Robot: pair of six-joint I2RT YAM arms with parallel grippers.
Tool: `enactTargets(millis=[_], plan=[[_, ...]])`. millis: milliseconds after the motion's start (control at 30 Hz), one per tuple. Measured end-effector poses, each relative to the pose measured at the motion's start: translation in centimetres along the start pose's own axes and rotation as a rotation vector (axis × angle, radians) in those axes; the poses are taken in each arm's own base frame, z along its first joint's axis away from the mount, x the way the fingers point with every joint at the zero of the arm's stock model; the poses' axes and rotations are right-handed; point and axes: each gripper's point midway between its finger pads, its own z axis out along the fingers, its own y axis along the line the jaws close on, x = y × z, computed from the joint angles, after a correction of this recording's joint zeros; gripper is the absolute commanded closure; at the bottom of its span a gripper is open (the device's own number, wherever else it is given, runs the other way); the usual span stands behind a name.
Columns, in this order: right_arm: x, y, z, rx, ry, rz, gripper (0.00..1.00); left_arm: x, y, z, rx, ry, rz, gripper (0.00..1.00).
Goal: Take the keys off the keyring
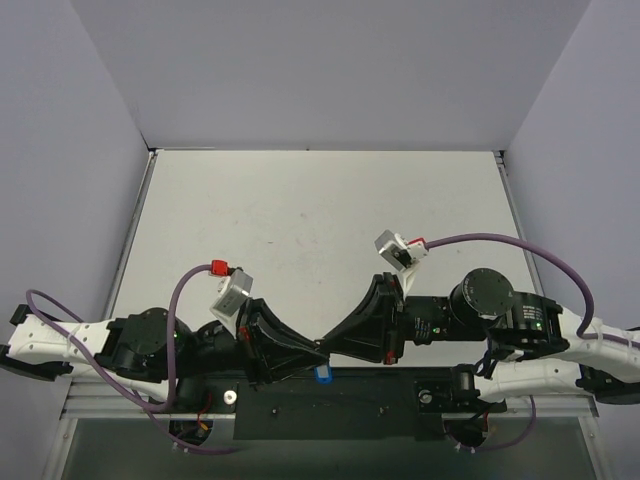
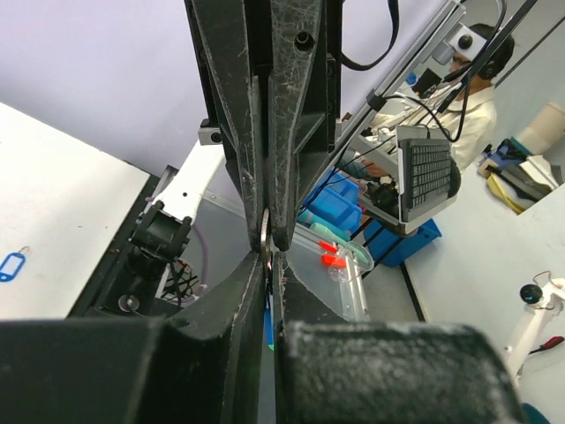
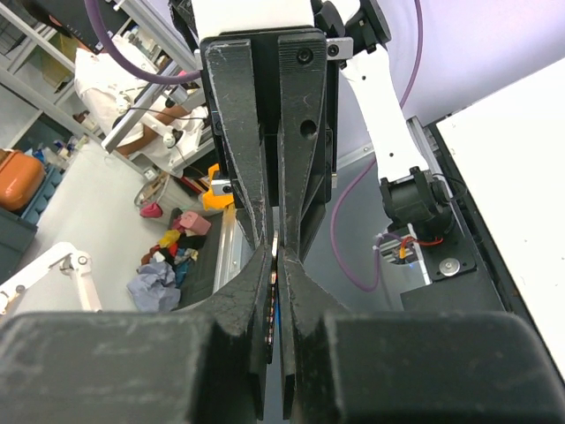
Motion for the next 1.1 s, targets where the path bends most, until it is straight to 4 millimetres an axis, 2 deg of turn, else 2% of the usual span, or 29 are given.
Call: enactTargets(millis=[533,667,700,800,1100], plan=[[-0.1,0.4,0.0,-0.025,-0.038,-0.056,1.0,-0.2,0.0,-0.6,-0.025,-0.004,-0.129,0.86],[-0.1,0.4,0.0,-0.028,-0.041,-0.056,1.0,-0.3,0.0,-0.6,-0.029,-0.009,-0.139,0.6],[-0.1,0.6,0.0,-0.033,-0.04,-0.054,1.0,-0.4,0.1,-0.7,-0.032,-0.011,-0.14,0.41],[-0.1,1.4,0.0,-0.067,-0.039,-0.045,1.0,-0.3,0.5,-0.7,-0.053,-0.014,-0.136,0.24],[0.1,2.0,-0.2,-0.086,-0.032,-0.03,1.0,-0.4,1.1,-0.8,-0.073,-0.021,-0.109,0.18]])
